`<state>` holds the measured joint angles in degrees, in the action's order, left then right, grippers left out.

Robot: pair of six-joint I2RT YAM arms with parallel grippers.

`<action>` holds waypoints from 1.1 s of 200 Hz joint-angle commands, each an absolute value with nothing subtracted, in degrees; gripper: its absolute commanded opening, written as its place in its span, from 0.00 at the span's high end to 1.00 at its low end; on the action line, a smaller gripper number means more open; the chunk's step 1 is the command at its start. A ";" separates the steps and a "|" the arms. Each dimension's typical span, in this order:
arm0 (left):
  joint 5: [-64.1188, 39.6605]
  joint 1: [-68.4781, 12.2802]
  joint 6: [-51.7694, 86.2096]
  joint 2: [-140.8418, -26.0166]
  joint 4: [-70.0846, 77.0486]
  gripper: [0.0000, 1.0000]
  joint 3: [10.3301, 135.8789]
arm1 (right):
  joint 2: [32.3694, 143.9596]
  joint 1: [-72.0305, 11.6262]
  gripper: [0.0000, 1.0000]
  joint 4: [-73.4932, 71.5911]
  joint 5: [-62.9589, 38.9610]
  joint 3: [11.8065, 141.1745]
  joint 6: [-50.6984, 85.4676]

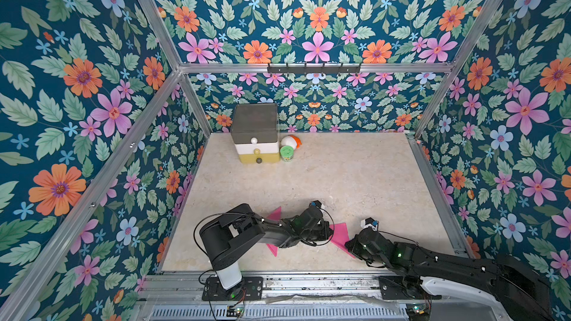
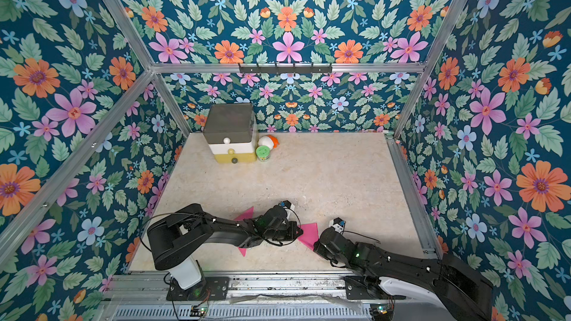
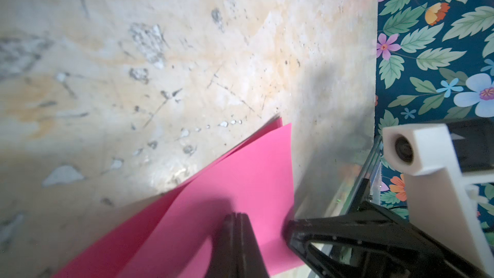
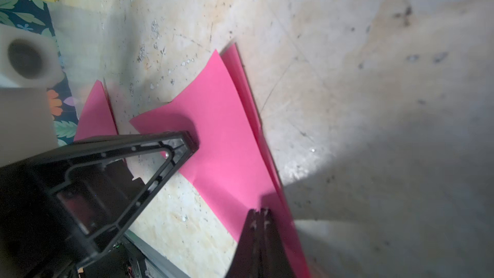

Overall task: Fold the square paper diagonally
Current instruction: Fold the paper at the center of the board.

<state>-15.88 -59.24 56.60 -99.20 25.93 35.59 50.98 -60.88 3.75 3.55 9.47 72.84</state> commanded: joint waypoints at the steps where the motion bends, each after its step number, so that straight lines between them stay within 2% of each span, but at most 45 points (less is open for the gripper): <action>1: -12.79 -58.89 55.37 -99.51 18.28 1.00 34.97 | 47.62 -61.13 1.00 20.72 4.40 9.34 75.47; 25: -12.72 -58.85 55.28 -99.23 18.28 1.00 34.61 | 42.82 -61.26 1.00 30.27 7.34 13.17 74.49; 47: -12.91 -58.80 55.15 -98.97 18.43 1.00 34.39 | 39.76 -61.24 1.00 30.22 9.21 17.99 71.57; 92: -13.33 -58.80 54.94 -99.10 19.11 1.00 34.37 | 55.53 -63.82 1.00 19.75 9.51 27.42 65.12; 132: -13.72 -58.89 54.80 -99.08 19.67 1.00 34.41 | 67.44 -63.81 1.00 11.17 8.35 30.64 63.30; 179: -13.89 -58.89 54.76 -98.73 19.51 1.00 34.30 | 74.28 -63.93 1.00 6.18 6.98 30.89 64.46; 220: -13.79 -58.92 54.84 -98.70 19.78 1.00 34.30 | 75.88 -63.90 1.00 3.44 6.25 27.82 66.43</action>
